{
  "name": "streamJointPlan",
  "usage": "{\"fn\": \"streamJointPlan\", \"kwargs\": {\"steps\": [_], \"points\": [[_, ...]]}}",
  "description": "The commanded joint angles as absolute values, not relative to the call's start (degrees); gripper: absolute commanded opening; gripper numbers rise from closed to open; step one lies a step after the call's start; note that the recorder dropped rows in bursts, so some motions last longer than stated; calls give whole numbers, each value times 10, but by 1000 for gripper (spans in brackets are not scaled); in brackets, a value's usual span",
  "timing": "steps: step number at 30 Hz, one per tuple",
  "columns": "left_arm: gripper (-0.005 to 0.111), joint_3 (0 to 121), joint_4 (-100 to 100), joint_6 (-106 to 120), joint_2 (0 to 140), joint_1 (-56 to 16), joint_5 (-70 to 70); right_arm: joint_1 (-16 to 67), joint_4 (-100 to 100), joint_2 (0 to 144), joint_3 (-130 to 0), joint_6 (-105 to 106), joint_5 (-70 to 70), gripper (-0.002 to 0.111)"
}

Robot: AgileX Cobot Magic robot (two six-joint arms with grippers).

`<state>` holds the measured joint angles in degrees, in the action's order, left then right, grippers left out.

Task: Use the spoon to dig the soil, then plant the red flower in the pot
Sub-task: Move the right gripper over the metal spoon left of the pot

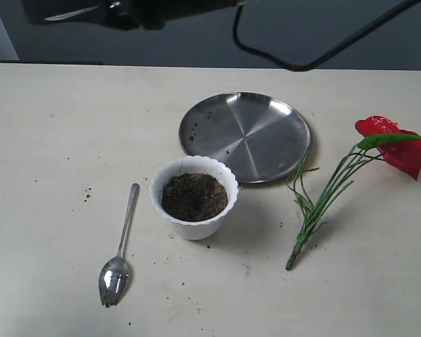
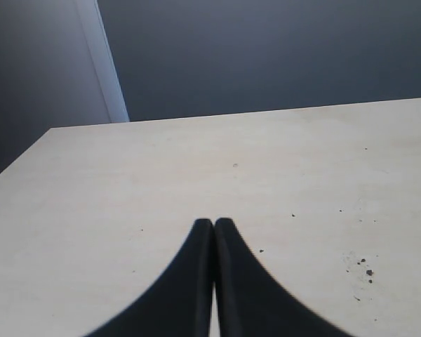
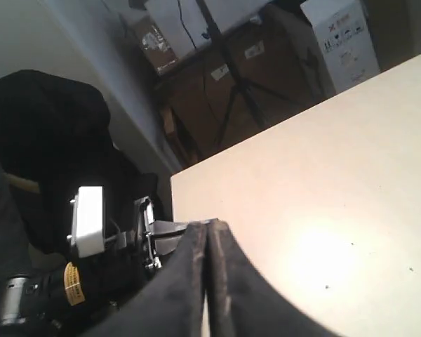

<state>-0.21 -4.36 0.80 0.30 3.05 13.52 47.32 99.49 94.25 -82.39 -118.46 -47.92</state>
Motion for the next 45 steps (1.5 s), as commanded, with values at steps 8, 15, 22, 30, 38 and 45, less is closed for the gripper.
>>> {"fn": "streamJointPlan", "kwargs": {"steps": [8,15,22,30,38,45], "points": [[0,0,-40,6,0,27,133,739,894,1002,-820,-733,368,-1],[0,0,-40,6,0,27,133,752,334,1057,-820,-344,440,-1],[0,0,-40,6,0,27,133,752,226,1120,-895,-365,454,-1],[0,0,-40,6,0,27,133,752,100,1215,-986,-382,505,-1],[0,0,-40,6,0,27,133,749,179,1253,-986,-515,522,-1],[0,0,-40,6,0,27,133,706,162,1265,-986,-526,519,33]]}}
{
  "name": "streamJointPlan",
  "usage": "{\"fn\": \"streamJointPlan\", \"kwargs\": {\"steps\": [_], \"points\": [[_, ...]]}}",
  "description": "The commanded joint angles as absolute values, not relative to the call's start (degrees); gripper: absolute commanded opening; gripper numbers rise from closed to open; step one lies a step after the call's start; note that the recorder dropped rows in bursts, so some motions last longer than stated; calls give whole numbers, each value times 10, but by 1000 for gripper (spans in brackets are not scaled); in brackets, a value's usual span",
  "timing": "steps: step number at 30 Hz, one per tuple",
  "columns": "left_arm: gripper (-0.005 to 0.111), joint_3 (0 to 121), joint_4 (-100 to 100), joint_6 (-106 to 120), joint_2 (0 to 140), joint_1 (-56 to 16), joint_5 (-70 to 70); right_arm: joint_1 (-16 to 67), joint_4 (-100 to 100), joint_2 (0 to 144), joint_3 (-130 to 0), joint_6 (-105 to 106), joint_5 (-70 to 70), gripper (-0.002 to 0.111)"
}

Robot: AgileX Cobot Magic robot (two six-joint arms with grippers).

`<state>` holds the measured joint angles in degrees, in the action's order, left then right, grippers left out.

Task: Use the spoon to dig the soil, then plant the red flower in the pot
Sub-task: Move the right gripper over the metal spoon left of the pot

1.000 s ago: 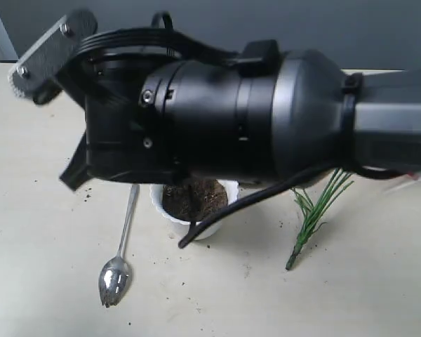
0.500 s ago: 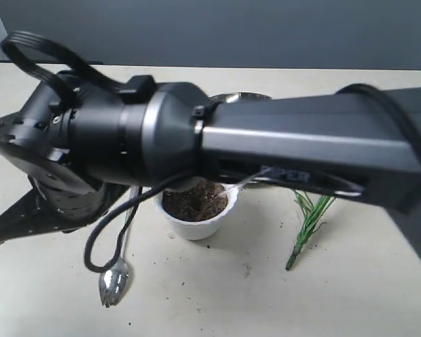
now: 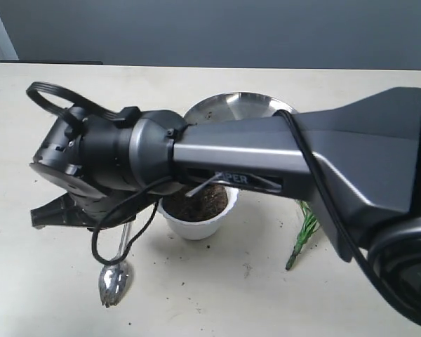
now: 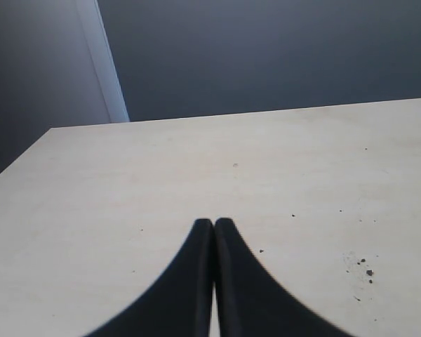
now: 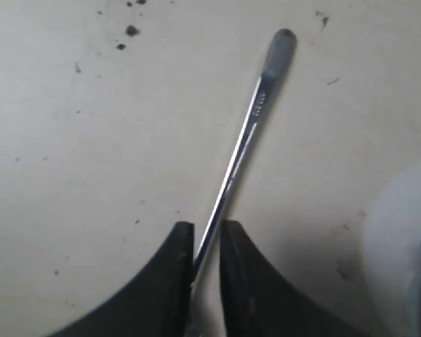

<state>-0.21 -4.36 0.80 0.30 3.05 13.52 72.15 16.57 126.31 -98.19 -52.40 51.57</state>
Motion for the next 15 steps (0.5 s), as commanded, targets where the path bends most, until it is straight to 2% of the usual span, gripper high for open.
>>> {"fn": "streamJointPlan", "kwargs": {"steps": [1,2,7,15], "points": [[0,0,-40,6,0,27,133,706,162,1265,-986,-527,518,38],[0,0,-40,6,0,27,133,706,162,1266,-986,-528,506,43],[0,0,-40,6,0,27,133,706,143,1266,-986,-542,460,43],[0,0,-40,6,0,27,133,706,131,1281,-986,-572,483,43]]}}
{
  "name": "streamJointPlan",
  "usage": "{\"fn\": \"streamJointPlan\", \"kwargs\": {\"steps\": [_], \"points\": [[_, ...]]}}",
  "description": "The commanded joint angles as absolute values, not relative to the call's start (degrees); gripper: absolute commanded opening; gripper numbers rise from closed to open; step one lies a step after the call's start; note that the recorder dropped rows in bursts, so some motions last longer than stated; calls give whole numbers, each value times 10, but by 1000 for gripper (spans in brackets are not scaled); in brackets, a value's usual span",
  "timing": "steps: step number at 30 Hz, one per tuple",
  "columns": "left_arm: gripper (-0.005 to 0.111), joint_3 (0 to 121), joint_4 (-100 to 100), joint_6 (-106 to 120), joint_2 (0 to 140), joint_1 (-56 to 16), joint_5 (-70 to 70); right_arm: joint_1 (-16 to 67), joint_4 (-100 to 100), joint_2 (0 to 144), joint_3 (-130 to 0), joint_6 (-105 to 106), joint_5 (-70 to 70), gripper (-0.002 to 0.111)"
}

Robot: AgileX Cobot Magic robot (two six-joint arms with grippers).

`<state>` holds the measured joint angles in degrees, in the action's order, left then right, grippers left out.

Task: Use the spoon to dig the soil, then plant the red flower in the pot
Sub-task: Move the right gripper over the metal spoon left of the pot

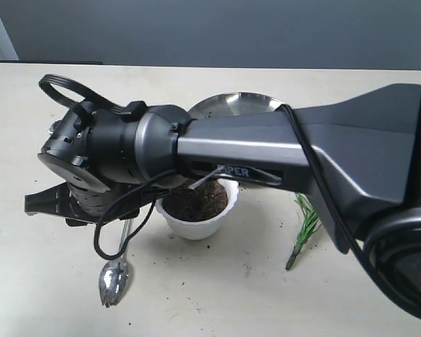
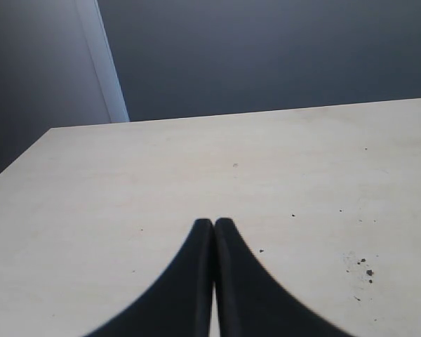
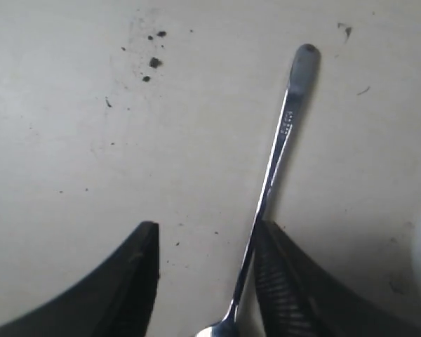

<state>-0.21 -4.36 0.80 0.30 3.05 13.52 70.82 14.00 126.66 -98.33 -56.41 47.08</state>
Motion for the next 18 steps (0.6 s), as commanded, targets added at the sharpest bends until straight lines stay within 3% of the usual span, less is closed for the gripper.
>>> {"fn": "streamJointPlan", "kwargs": {"steps": [1,18], "points": [[0,0,-40,6,0,27,133,706,125,1288,-986,-572,484,43],[0,0,-40,6,0,27,133,706,164,1316,-986,-577,482,43]]}}
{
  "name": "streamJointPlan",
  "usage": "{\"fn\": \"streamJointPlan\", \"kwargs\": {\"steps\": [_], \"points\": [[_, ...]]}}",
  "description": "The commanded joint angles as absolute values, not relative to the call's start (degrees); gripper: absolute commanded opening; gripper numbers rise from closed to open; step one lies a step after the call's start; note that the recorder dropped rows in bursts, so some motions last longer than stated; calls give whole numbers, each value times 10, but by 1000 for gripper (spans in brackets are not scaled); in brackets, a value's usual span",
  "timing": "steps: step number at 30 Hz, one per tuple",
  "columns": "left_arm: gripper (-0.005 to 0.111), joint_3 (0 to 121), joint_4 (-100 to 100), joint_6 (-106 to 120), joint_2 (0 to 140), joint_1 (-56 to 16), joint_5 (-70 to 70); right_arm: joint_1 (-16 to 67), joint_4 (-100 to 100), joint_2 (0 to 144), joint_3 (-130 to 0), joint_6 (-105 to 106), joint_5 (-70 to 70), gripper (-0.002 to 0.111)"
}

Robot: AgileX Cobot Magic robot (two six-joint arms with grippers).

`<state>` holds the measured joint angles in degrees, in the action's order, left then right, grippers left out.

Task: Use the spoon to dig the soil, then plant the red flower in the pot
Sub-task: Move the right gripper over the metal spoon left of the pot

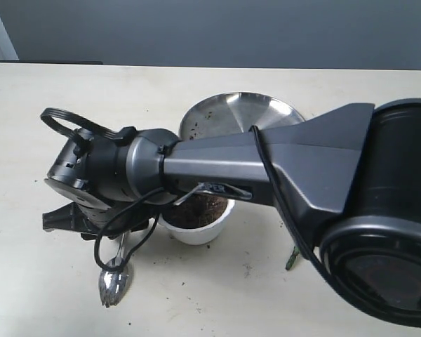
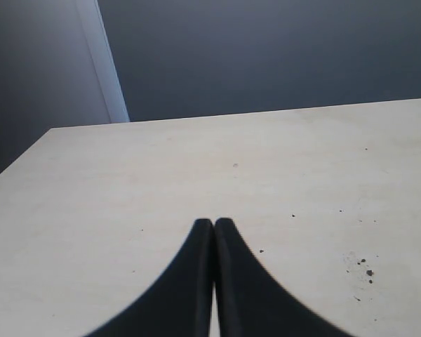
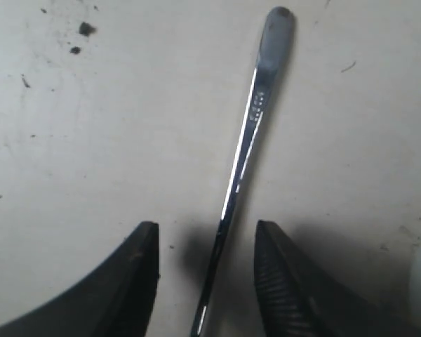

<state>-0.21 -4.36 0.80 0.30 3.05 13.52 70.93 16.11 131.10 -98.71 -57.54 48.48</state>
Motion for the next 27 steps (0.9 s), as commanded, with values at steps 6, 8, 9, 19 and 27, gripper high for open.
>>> {"fn": "streamJointPlan", "kwargs": {"steps": [6,8,9,19,27], "points": [[0,0,-40,6,0,27,133,706,164,1316,-986,-572,495,43],[0,0,-40,6,0,27,133,706,164,1316,-986,-570,496,43],[0,0,-40,6,0,27,133,706,164,1316,-986,-570,496,43],[0,0,-40,6,0,27,132,706,180,1289,-986,-561,503,43],[0,0,-40,6,0,27,132,713,161,1273,-986,-559,496,43]]}}
